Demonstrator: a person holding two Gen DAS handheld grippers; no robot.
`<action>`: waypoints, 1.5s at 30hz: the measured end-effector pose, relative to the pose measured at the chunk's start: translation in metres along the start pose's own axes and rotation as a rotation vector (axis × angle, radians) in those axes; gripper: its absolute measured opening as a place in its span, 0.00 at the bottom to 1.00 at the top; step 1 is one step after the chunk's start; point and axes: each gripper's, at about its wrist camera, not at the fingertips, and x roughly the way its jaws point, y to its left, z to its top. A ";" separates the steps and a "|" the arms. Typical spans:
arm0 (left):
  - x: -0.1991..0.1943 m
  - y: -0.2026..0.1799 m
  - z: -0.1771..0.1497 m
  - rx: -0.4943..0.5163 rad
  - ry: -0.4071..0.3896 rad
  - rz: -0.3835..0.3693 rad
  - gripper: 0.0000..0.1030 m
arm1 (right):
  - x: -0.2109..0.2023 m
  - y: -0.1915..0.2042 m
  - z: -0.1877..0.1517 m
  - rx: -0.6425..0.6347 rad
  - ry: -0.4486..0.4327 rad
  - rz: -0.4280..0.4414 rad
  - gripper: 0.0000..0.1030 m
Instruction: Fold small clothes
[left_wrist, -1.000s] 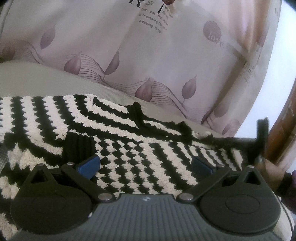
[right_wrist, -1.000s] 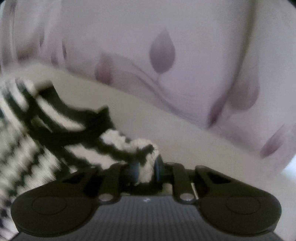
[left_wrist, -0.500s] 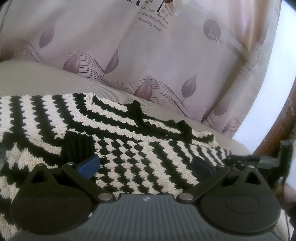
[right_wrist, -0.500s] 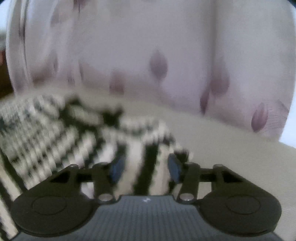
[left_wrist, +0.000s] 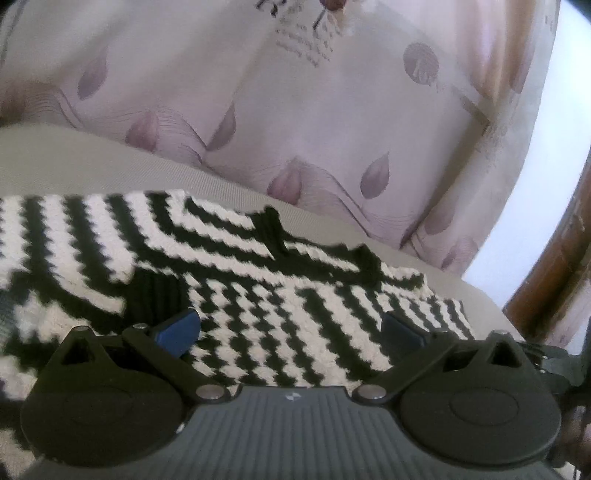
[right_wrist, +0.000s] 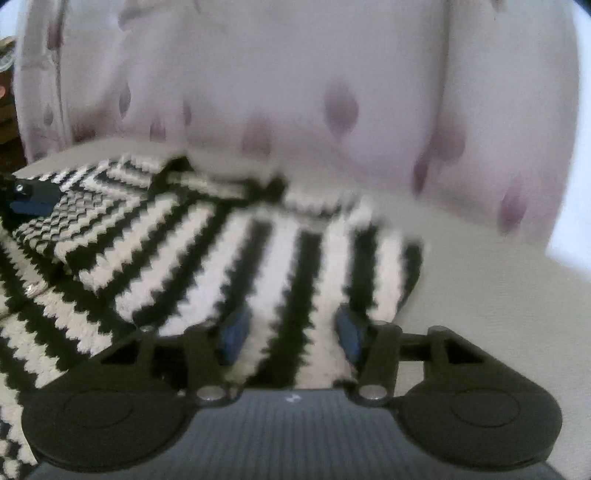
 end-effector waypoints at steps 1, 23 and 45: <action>-0.011 -0.003 0.003 0.004 -0.010 0.017 0.98 | -0.007 -0.002 0.003 0.047 -0.024 -0.001 0.49; -0.273 0.191 -0.012 -0.484 -0.252 0.418 0.93 | -0.033 0.089 -0.014 -0.011 -0.056 -0.005 0.76; -0.279 0.283 -0.011 -0.580 -0.120 0.450 0.01 | -0.029 0.100 -0.015 -0.061 -0.032 -0.041 0.87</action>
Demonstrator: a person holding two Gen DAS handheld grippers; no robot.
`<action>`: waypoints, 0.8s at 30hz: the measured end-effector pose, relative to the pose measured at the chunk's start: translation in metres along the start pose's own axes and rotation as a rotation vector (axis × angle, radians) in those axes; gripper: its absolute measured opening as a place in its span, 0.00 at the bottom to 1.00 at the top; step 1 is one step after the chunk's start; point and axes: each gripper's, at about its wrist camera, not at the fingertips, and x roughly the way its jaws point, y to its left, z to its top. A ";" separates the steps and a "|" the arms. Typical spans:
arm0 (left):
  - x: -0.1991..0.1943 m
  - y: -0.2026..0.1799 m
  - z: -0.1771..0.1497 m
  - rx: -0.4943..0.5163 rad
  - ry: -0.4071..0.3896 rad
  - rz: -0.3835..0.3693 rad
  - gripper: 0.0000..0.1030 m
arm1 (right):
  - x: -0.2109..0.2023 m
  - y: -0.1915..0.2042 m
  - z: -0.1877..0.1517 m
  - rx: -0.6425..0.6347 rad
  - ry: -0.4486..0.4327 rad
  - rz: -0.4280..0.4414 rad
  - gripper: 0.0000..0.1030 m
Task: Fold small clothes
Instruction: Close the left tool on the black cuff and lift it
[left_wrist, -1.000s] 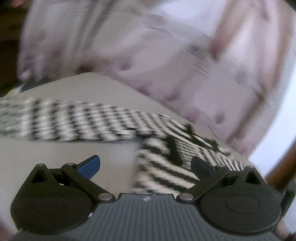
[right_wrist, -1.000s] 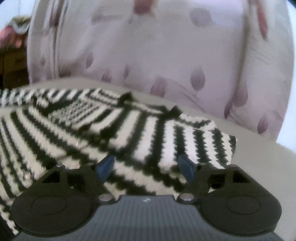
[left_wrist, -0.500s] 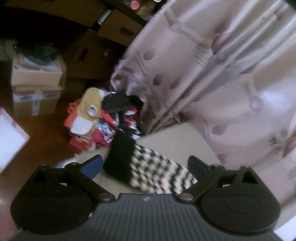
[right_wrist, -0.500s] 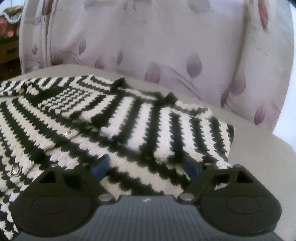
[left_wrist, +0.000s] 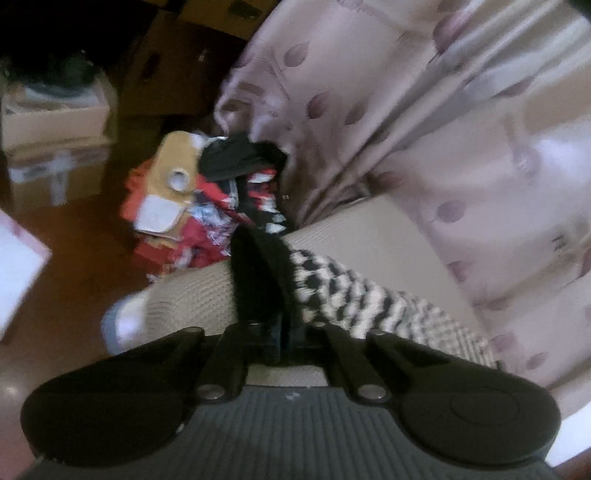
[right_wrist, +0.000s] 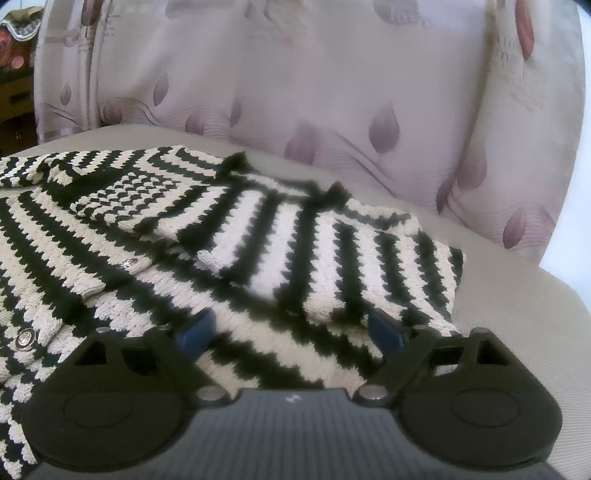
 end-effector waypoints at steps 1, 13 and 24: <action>0.001 0.000 -0.002 0.008 -0.011 -0.003 0.01 | 0.000 0.000 0.000 -0.002 -0.001 -0.001 0.87; -0.057 -0.186 0.013 0.214 -0.183 -0.326 0.01 | -0.008 -0.020 -0.002 0.121 -0.051 0.036 0.87; -0.031 -0.429 -0.071 0.417 -0.016 -0.656 0.01 | -0.015 -0.032 -0.005 0.194 -0.101 0.072 0.88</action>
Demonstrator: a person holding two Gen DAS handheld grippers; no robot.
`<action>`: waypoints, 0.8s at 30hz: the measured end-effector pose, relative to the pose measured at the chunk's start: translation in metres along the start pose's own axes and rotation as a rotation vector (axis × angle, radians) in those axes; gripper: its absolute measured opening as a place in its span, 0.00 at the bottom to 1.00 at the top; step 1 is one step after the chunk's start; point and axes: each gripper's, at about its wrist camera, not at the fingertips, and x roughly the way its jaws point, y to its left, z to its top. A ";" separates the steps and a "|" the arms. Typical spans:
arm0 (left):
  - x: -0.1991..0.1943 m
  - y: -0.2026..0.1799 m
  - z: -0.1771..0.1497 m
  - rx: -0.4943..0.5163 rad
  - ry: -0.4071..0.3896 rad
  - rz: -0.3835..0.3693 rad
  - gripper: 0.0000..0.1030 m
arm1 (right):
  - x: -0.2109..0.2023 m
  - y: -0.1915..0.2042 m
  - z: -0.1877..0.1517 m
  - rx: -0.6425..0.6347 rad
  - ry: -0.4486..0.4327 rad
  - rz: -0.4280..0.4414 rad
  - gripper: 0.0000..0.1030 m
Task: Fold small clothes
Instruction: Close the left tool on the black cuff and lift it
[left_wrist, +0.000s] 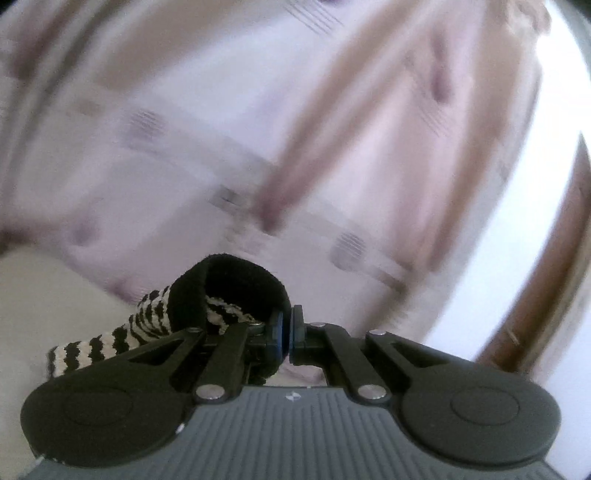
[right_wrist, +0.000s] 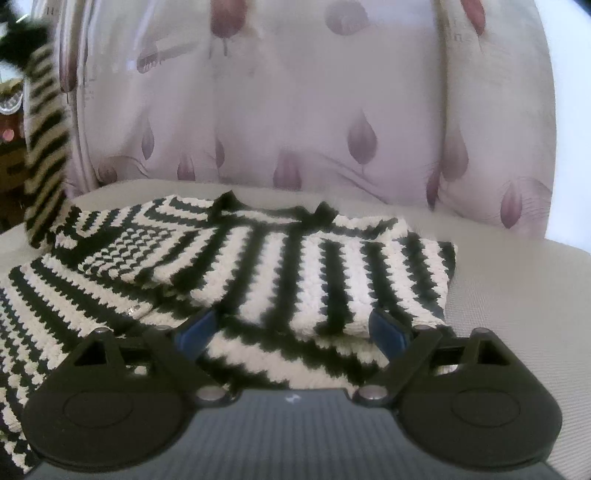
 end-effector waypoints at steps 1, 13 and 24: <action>0.016 -0.013 -0.007 0.008 0.017 -0.018 0.01 | -0.001 -0.001 0.000 0.008 -0.004 0.002 0.88; 0.191 -0.066 -0.160 0.080 0.404 -0.112 0.01 | -0.011 -0.028 -0.003 0.169 -0.073 0.072 0.89; 0.136 0.007 -0.175 0.020 0.253 -0.044 0.99 | -0.017 -0.038 -0.002 0.231 -0.098 0.100 0.89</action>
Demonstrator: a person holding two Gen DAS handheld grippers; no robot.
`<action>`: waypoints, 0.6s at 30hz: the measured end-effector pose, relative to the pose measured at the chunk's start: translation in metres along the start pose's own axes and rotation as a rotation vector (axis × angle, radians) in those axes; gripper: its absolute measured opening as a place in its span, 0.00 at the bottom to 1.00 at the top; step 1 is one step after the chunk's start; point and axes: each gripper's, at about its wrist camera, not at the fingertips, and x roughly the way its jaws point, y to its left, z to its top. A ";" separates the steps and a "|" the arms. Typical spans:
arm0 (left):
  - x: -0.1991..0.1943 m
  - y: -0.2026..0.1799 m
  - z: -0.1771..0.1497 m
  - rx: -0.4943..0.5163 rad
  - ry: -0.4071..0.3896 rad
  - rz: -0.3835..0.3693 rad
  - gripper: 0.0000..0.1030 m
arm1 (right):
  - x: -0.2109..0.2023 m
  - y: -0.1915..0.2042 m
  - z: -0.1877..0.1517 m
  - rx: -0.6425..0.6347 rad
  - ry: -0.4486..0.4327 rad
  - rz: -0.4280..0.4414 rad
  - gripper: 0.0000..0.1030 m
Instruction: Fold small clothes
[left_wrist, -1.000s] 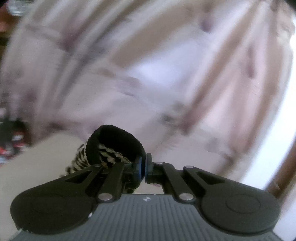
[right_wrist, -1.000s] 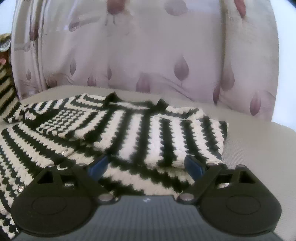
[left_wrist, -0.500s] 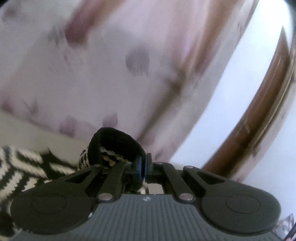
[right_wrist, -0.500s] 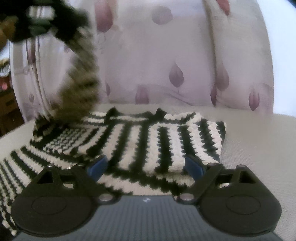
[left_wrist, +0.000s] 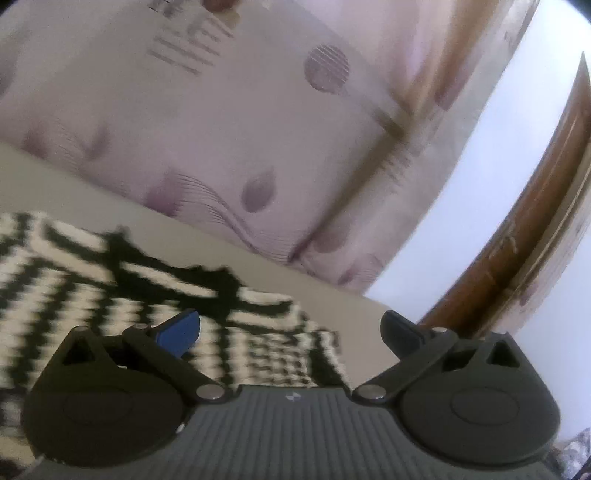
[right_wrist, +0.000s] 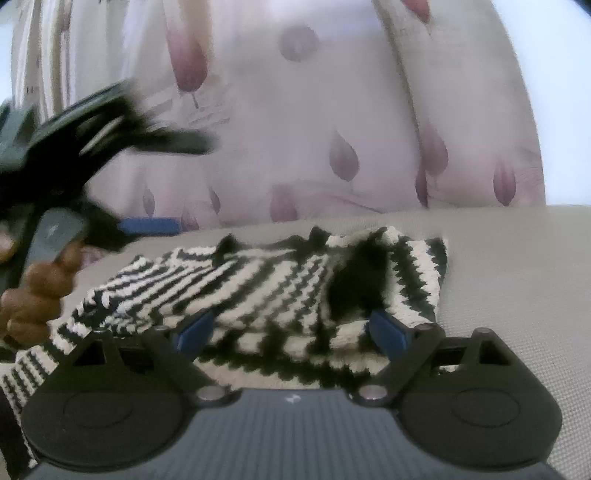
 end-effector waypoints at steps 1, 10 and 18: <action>-0.006 0.005 0.001 0.023 -0.011 0.036 0.99 | -0.002 -0.005 0.003 0.028 -0.011 -0.001 0.89; -0.056 0.080 -0.047 0.105 0.021 0.240 0.86 | 0.038 -0.052 0.047 0.136 0.139 -0.101 0.83; -0.084 0.121 -0.045 -0.043 -0.026 0.305 0.82 | 0.040 -0.047 0.032 0.097 0.115 -0.111 0.11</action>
